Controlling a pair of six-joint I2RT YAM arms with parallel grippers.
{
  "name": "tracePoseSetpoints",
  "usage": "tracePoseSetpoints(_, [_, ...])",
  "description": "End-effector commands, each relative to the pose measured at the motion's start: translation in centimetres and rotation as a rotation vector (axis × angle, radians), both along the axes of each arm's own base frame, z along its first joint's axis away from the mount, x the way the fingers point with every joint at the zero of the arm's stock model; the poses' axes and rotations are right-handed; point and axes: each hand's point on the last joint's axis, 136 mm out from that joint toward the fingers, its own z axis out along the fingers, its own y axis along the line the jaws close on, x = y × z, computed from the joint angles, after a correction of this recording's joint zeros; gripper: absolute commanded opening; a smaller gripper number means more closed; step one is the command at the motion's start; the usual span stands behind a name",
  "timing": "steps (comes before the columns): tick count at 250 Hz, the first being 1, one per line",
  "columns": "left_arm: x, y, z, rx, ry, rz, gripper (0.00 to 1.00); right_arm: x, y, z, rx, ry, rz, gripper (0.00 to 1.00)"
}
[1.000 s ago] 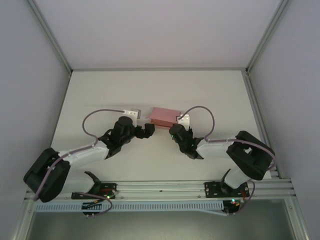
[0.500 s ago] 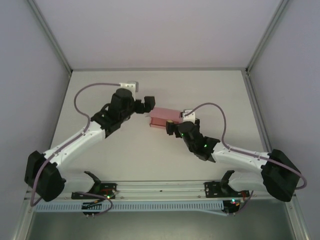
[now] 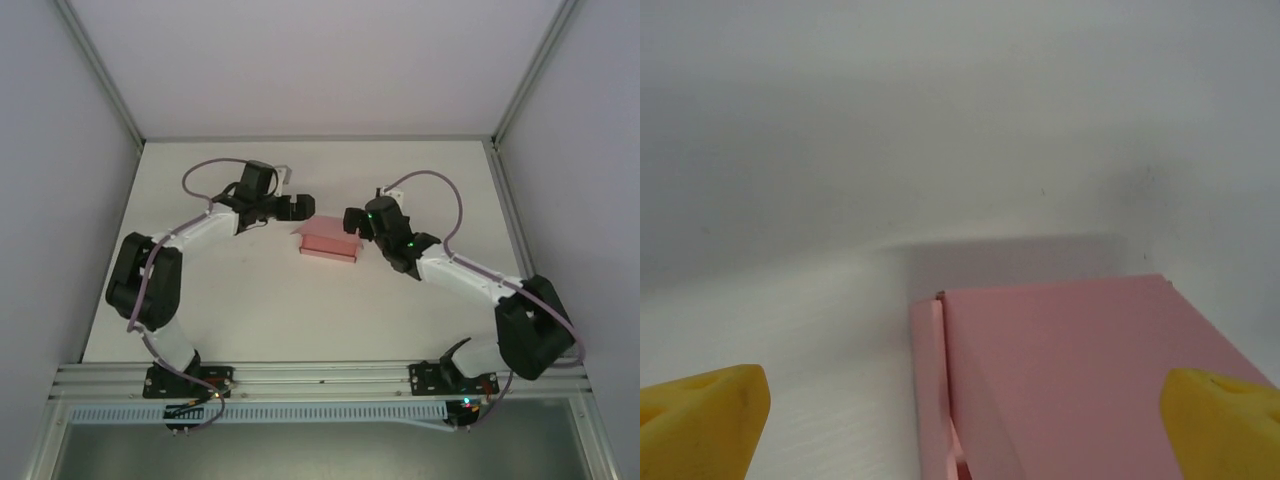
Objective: Assemble paper box
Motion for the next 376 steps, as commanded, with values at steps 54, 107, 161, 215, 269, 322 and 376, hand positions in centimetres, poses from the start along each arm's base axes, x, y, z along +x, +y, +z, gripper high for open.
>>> tracePoseSetpoints(54, [-1.7, -1.6, -5.6, -0.001, 0.143, -0.138, 0.9, -0.8, 1.0, -7.6, 0.057, 0.176, 0.054, 1.0])
tracePoseSetpoints(107, [-3.6, -2.2, -7.6, -0.07, 0.203, -0.18, 0.75, -1.8, 0.6, -9.9, 0.086, 0.194, 0.042, 0.95])
tracePoseSetpoints(161, [-4.4, -1.9, -9.0, -0.067, 0.225, -0.18, 0.56, -2.8, 0.2, -11.7, 0.101, 0.22, 0.029, 0.81])
tracePoseSetpoints(215, [-4.7, -1.8, -9.8, -0.069, 0.236, -0.178, 0.41, -3.1, 0.1, -12.2, 0.103, 0.237, 0.03, 0.68])
tracePoseSetpoints(269, [-4.9, -1.1, -9.8, -0.116, 0.245, -0.145, 0.29, -2.1, 0.6, -8.9, 0.124, 0.258, 0.023, 0.81])
tracePoseSetpoints(322, [-5.2, 0.6, -10.0, -0.213, 0.292, -0.053, 0.18, -1.3, 1.7, -6.2, 0.215, 0.325, 0.046, 0.93])
tracePoseSetpoints(376, [-5.5, 1.4, -9.4, -0.363, 0.314, -0.033, 0.12, -0.6, 3.1, -4.7, 0.442, 0.337, 0.069, 0.97])
